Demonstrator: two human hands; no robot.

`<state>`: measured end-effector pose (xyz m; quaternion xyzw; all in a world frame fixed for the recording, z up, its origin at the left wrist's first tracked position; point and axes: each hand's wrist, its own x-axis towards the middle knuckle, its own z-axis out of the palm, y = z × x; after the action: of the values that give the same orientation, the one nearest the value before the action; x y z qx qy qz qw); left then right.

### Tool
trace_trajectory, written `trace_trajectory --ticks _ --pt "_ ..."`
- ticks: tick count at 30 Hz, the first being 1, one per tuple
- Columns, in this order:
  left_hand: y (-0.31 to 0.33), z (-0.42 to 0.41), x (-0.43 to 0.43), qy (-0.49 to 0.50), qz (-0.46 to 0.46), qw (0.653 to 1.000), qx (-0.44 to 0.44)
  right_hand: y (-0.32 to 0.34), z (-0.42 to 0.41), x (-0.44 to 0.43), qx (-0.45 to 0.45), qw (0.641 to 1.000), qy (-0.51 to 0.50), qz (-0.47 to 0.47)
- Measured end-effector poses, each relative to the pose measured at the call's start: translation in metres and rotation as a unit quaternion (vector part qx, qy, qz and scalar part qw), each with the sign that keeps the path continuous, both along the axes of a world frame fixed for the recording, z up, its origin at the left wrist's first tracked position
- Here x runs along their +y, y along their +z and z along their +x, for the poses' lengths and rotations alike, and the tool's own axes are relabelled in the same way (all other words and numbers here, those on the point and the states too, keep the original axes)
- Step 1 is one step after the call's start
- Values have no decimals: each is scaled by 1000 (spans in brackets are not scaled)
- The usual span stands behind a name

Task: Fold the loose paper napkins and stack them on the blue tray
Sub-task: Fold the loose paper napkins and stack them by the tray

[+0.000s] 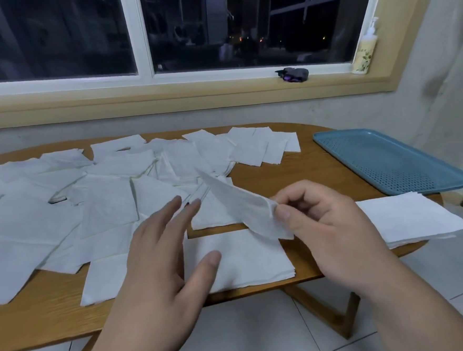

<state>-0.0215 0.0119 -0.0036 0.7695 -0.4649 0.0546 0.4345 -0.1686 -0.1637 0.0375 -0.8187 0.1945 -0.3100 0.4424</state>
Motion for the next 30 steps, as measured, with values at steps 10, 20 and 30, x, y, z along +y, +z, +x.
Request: trace_trajectory --ticks 10,20,30 --pt "19 -14 -3 37 -87 977 189 -16 0 -14 -62 961 101 251" --pt "17 -9 -5 75 -58 974 207 -25 9 3 12 997 -7 76" --pt "0 7 -8 66 47 991 104 -35 11 1 112 990 -79 -38"
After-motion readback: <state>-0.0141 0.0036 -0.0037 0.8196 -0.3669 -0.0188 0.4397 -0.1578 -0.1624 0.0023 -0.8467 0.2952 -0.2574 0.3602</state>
